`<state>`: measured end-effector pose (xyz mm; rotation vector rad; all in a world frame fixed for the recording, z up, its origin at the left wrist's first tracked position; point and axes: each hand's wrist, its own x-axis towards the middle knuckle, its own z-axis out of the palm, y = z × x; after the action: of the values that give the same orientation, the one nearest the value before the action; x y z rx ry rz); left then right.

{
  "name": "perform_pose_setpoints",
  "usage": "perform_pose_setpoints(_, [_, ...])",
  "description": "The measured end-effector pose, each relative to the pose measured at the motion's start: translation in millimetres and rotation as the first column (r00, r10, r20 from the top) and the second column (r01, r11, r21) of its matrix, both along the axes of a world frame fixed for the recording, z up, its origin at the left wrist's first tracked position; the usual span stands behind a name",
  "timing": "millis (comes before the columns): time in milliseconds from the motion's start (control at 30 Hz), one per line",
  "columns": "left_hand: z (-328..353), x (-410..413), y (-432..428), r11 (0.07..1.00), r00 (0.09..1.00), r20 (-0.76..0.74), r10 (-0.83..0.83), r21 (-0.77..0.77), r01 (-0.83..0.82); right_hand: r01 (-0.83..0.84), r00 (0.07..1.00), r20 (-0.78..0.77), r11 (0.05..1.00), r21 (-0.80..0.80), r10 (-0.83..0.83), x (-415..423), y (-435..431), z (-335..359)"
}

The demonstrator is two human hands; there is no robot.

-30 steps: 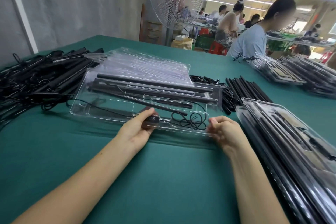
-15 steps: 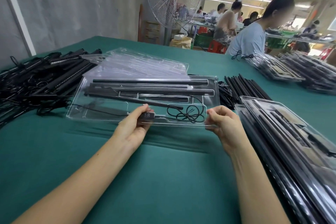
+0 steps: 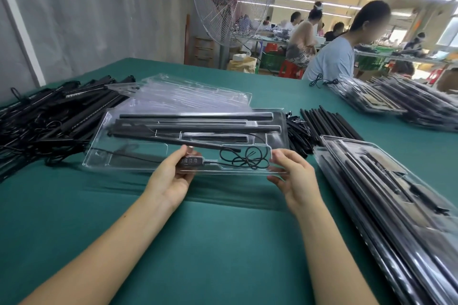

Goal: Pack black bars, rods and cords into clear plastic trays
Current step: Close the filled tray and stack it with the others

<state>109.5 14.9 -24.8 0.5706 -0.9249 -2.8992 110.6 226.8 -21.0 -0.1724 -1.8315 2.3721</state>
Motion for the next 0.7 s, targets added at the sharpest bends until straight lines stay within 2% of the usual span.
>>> perform_pose_setpoints(133, [-2.0,-0.9,-3.2,1.0,1.0,0.023,-0.001,-0.022,0.001,-0.022,1.0,0.005,1.0,-0.01,0.022,-0.1,-3.0,-2.0])
perform_pose_setpoints(233, [-4.4,-1.2,0.7,0.997,0.998,0.021,-0.062,-0.046,0.063,-0.025,0.999,0.022,0.985,-0.171,0.03,-2.4,-5.8,-3.4])
perform_pose_setpoints(367, [-9.1,0.6,3.9,0.978,0.982,0.017,-0.186,-0.092,0.186,-0.17,0.983,-0.002,0.895,-0.413,0.186,-2.7,-7.0,-3.1])
perform_pose_setpoints(500, [-9.9,6.8,-1.0,0.92,0.928,0.037,-0.371,-0.118,0.373,-0.067,0.99,0.077,0.863,-0.5,0.122,-1.2,-8.1,-3.1])
perform_pose_setpoints(567, [-3.8,12.4,-7.5,0.79,0.802,0.126,-0.584,-0.141,0.597,0.023,0.992,0.121,0.869,-0.494,0.042,-0.5,-3.9,-0.7])
perform_pose_setpoints(600, [1.8,16.0,-11.7,0.653,0.686,0.182,-0.705,-0.211,0.727,0.053,0.993,0.119,0.868,-0.493,0.007,-0.9,-0.1,0.8])
perform_pose_setpoints(633, [8.8,19.6,-16.3,0.472,0.551,0.239,-0.799,-0.318,0.822,0.069,0.994,0.103,0.865,-0.497,-0.021,-1.3,3.7,2.7])
perform_pose_setpoints(667, [17.1,22.1,-21.3,0.291,0.443,0.293,-0.847,-0.443,0.848,0.074,0.996,0.079,0.858,-0.509,-0.04,-1.5,7.2,5.1])
perform_pose_setpoints(700, [28.1,24.6,-25.3,0.158,0.402,0.331,-0.854,-0.572,0.805,0.07,0.997,0.052,0.845,-0.53,-0.051,-1.5,9.9,7.8])
